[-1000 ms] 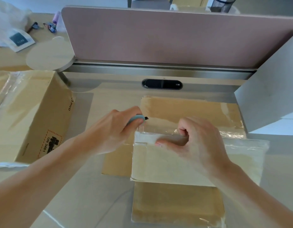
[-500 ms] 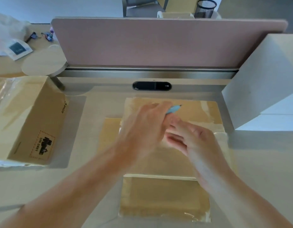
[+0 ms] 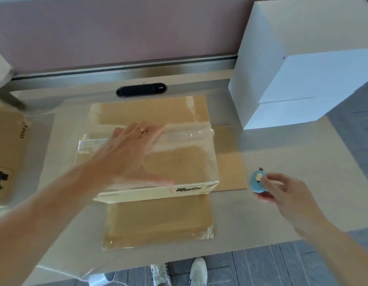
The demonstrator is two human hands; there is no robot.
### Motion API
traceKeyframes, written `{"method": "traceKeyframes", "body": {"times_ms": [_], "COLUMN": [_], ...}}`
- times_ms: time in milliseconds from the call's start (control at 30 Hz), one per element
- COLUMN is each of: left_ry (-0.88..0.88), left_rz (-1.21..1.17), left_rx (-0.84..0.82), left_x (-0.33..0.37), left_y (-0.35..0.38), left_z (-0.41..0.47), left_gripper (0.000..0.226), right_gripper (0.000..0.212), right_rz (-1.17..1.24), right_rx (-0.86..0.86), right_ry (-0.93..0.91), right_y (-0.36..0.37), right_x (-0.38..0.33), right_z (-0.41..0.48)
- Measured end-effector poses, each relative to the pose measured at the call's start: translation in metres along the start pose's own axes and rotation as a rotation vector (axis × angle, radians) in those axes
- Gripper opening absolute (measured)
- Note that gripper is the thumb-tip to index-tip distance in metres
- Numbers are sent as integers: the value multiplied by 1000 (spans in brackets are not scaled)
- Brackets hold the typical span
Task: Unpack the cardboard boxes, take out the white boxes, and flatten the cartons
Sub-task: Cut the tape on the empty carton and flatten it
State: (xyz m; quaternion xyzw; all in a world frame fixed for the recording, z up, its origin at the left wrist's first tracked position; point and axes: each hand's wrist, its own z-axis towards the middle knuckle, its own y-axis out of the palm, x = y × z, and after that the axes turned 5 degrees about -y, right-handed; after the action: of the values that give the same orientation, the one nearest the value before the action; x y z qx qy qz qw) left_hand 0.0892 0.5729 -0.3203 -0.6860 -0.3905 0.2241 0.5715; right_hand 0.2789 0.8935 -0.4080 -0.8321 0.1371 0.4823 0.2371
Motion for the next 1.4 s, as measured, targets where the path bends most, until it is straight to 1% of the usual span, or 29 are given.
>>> {"method": "traceKeyframes", "body": {"times_ms": [67, 167, 233, 333, 433, 567, 700, 767, 833, 867, 933, 967, 1033, 1067, 1100, 1167, 1200, 1233, 1267, 1300, 1333, 1367, 1400], "left_ry": [1, -27, -50, -68, -64, -41, -27, -14, 22, 47, 107, 131, 133, 105, 69, -14, -63, -98, -115, -126, -139, -166, -202], "left_rz": [91, 158, 160, 143, 115, 110, 97, 94, 99, 105, 112, 84, -106, -234, -364, -658, -772, -822, -817, -794, -767, -750, -732], "left_rx": [9, 52, 67, 68, 55, 58, 55, 64, 108, 149, 239, 265, 233, 173, 93, -148, -276, -375, -445, -498, -539, -561, -565], "left_x": [1, 4, 5, 3, 0, -3, -2, -2, -2, -2, -4, -5, -7, -9, -11, -18, -25, -34, -42, -50, -57, -64, -70], "left_y": [7, 15, 17, 21, 22, 19, 17, 15, 9, 5, -6, -13, -30, -39, -46, -55, -55, -52, -47, -40, -32, -23, -14], "left_z": [-5, -8, -7, -10, -11, -9, -11, -11, -13, -15, -22, -28, -42, -49, -55, -63, -66, -68, -69, -71, -74, -77, -79], "left_gripper": [142, 144, 142, 138, 135, 135, 137, 138, 136, 130, 109, 96, 65, 49, 41, 42, 39, 34, 27, 20, 16, 18, 26], "right_gripper": [17, 16, 14, 14, 13, 16, 23, 23, 21, 24, 33, 36, 38, 37, 37, 34, 31, 32, 36, 41, 45, 48, 51], "right_rz": [-120, -254, -373, -438, -529, -547, -626, -601, -528, -476, -293, -176, -29, -2, 15, -7, -74, -163, -254, -340, -437, -543, -651], "right_rx": [-59, -98, -107, -92, -121, -65, -3, 81, 144, 161, 184, 165, 44, -67, -206, -518, -657, -773, -849, -884, -878, -840, -780], "right_ry": [62, 110, 89, 41, -44, -95, -103, -143, -239, -285, -346, -382, -482, -512, -503, -356, -268, -187, -122, -89, -113, -194, -306], "right_y": [-8, -9, -11, -14, -16, -16, -15, -10, 2, 11, 30, 39, 54, 59, 63, 70, 74, 78, 80, 82, 86, 91, 96], "right_x": [38, 72, 82, 87, 92, 101, 98, 86, 59, 39, -10, -36, -86, -108, -128, -155, -161, -162, -159, -151, -143, -133, -125], "right_z": [-3, -7, -10, -12, -12, -13, -16, -19, -18, -15, -9, -7, -3, -1, 0, 1, 1, 0, -2, -3, -6, -8, -10]}}
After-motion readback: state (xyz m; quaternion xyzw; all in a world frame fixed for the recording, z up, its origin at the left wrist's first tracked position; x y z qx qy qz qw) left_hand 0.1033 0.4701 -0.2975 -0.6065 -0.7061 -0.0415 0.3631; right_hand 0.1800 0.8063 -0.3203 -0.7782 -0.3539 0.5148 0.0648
